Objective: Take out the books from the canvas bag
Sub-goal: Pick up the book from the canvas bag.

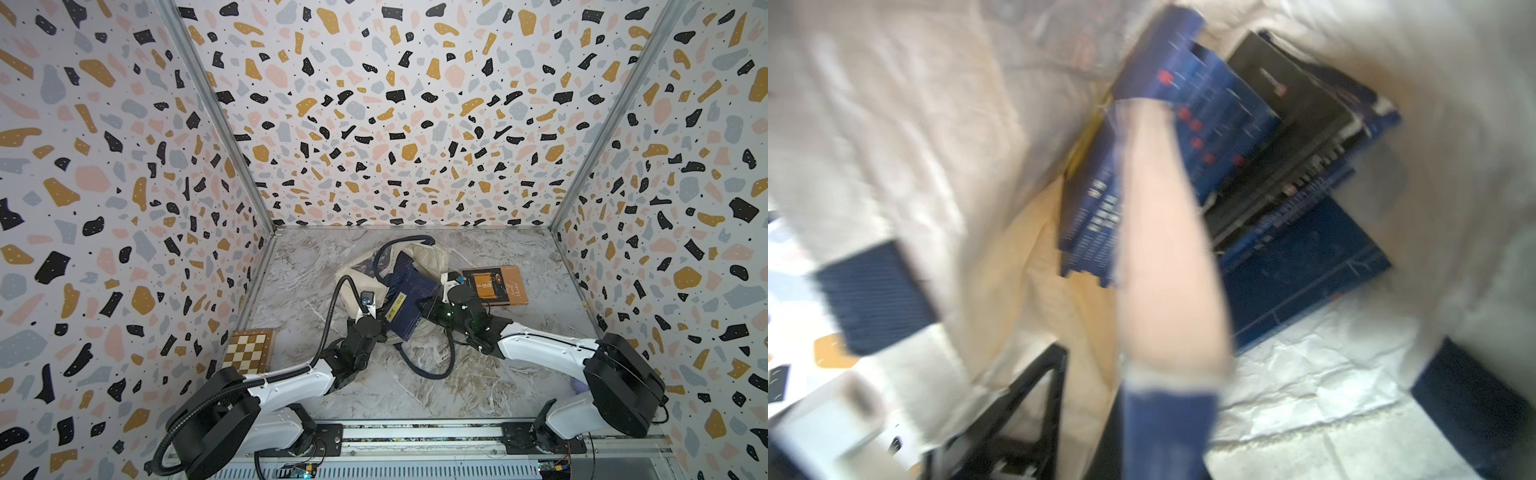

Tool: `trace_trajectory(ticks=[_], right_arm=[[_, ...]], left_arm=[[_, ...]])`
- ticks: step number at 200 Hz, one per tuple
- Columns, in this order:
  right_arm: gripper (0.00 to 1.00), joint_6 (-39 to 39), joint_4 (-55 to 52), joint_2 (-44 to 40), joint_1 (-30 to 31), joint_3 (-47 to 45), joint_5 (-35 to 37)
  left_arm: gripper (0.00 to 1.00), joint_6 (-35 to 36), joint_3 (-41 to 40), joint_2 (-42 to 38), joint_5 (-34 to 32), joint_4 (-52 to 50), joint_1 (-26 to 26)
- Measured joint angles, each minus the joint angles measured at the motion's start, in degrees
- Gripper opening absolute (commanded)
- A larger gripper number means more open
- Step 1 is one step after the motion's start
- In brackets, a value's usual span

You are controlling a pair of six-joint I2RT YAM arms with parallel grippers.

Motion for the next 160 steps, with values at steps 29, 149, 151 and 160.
trace_trajectory(ticks=[29, 149, 151, 160], right_arm=[[0.00, -3.3, -2.1, -6.2, -0.1, -0.8, 0.9], [0.00, -9.1, -8.9, -26.8, -17.1, -5.7, 1.0], [0.00, -9.0, -9.0, -26.9, -17.5, -5.8, 1.0], [0.00, -8.9, -9.4, -27.4, -19.7, -6.1, -0.2]], left_arm=[[0.00, 0.0, 0.0, 0.0, 0.0, -0.2, 0.0], [0.00, 0.0, 0.0, 0.0, -0.2, -1.2, 0.0], [0.00, 0.0, 0.0, 0.0, -0.2, -1.2, 0.0], [0.00, 0.0, 0.0, 0.0, -0.2, -1.2, 0.0]])
